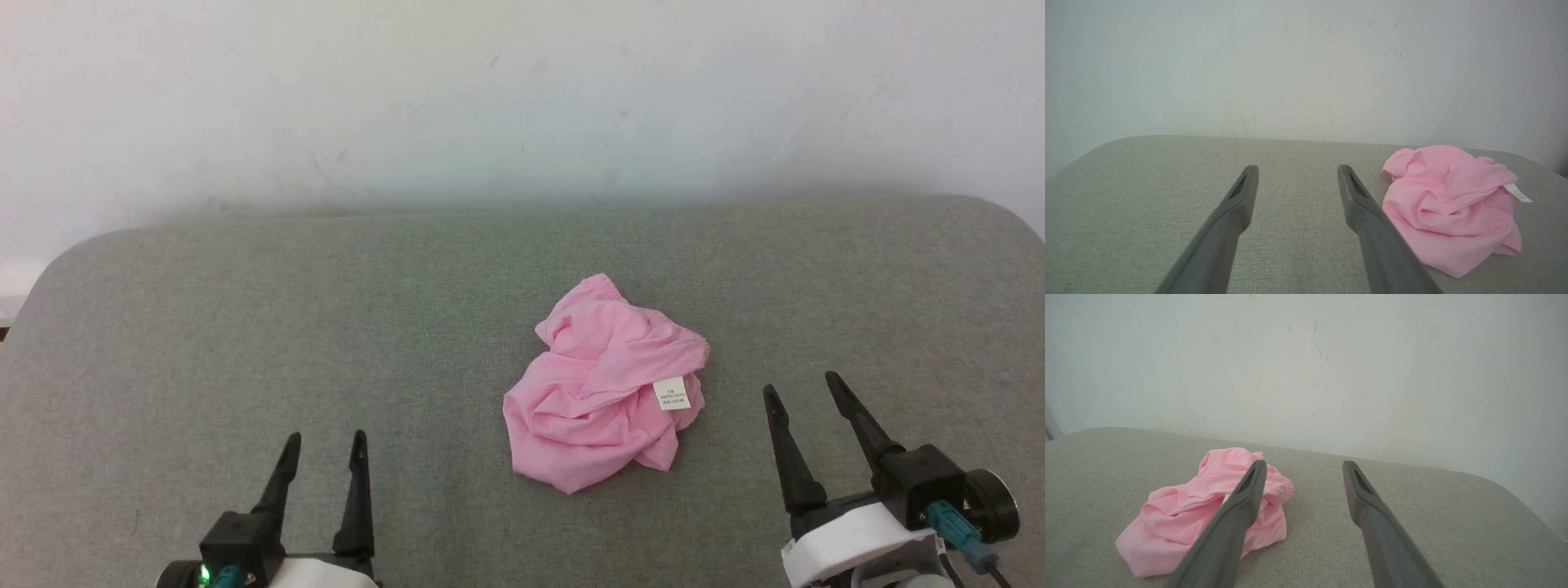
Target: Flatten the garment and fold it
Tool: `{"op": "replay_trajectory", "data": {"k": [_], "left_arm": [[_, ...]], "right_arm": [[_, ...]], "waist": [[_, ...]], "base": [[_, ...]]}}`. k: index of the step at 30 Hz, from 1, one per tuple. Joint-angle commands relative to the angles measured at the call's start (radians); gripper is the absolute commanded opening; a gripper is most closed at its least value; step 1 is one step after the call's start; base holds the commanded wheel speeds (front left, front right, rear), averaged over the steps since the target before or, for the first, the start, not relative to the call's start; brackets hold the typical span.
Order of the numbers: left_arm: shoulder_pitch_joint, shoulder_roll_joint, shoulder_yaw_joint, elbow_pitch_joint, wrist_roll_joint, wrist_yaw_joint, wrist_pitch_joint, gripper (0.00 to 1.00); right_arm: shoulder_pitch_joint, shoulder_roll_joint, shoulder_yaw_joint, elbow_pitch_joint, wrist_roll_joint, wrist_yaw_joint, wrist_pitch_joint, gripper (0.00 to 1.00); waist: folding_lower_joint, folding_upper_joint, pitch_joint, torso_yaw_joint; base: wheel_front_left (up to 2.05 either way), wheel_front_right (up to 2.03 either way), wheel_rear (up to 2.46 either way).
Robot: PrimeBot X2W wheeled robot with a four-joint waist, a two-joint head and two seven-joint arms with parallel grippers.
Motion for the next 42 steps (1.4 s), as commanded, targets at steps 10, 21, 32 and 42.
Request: {"op": "replay_trajectory", "data": {"k": [10, 21, 32, 42], "left_arm": [[0.006, -0.091, 0.054, 0.025, 0.078, -0.086, -0.005, 1.0], [-0.064, -0.163, 0.046, 0.088, 0.124, -0.168, -0.005, 1.0], [-0.129, -0.199, 0.048, 0.126, 0.133, -0.202, -0.005, 1.0], [-0.136, -0.203, 0.044, 0.136, 0.13, -0.202, -0.005, 1.0]], "right_arm": [[0.002, 0.002, 0.0, 0.0, 0.013, -0.001, 0.02, 1.0], [-0.198, -0.291, 0.221, -0.064, 0.184, -0.001, 0.467, 1.0], [-0.432, -0.534, 0.49, -0.008, 0.336, -0.001, 0.747, 1.0], [-0.482, -0.555, 0.559, 0.109, 0.369, -0.001, 0.731, 0.0]], "waist": [[0.0001, 0.0, 0.023, 0.022], [0.0001, 0.0, 0.124, 0.126], [0.0001, 0.0, 0.196, 0.254], [0.0001, 0.0, 0.207, 0.289]], "base": [[0.0, 0.0, 0.0], [0.0, 0.0, 0.0], [0.0, 0.0, 0.0], [0.0, 0.0, 0.0]]}}
